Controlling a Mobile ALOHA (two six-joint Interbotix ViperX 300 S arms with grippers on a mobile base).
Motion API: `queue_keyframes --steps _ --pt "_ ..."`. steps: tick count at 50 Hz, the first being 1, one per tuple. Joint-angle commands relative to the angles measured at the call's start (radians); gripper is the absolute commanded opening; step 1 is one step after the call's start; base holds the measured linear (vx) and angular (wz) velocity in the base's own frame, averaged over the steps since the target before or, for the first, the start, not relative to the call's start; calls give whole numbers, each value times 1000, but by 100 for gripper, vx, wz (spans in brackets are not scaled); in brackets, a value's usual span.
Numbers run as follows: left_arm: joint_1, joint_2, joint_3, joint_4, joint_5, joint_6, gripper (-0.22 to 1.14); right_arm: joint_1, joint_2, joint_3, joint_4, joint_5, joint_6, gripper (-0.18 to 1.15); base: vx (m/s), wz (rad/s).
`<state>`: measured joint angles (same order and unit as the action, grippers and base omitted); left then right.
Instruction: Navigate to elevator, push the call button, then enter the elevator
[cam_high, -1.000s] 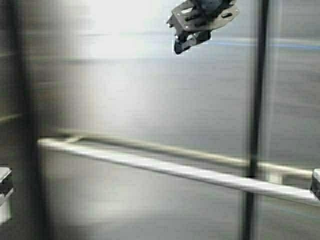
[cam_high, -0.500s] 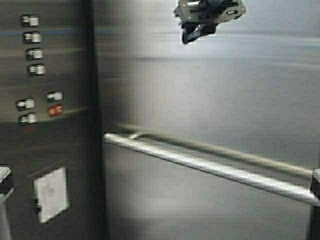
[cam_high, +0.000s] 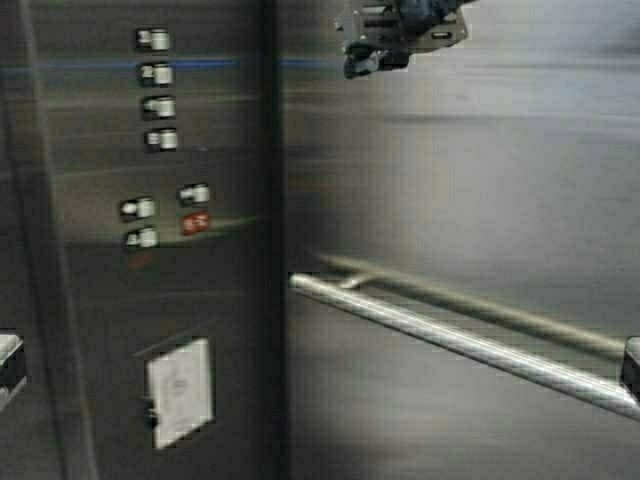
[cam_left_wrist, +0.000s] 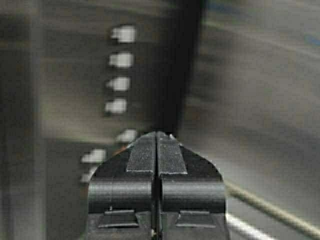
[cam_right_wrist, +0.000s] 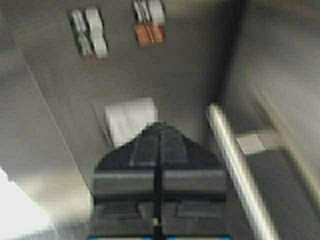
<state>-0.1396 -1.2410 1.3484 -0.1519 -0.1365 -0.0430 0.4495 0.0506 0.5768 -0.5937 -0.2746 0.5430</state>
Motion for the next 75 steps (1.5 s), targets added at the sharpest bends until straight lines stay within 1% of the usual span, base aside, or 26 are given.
queue_keyframes --steps 1,10,20,29,41,48,60,75 --pt "-2 11 -29 -2 -3 0 2 -37 8 -14 26 -91 -3 6 11 22" --pt "-2 11 -32 -2 -5 15 2 -84 57 -15 31 -204 -6 6 11 18" --pt "-2 11 -21 6 -5 29 2 -164 130 0 31 -396 -11 6 16 22" --pt "-2 8 -21 6 -5 34 2 -175 199 15 28 -548 -20 6 16 22" --pt "0 8 -20 5 -5 34 2 -173 324 -28 31 -666 -86 6 13 14" --pt "-2 6 -18 6 -5 34 2 -173 380 -78 31 -710 -91 6 9 8" --pt "-2 5 -18 6 -5 32 2 -172 469 -195 25 -736 -91 6 6 3" --pt "-2 -3 -14 6 -3 29 2 -118 540 -285 20 -736 -95 6 4 -1"
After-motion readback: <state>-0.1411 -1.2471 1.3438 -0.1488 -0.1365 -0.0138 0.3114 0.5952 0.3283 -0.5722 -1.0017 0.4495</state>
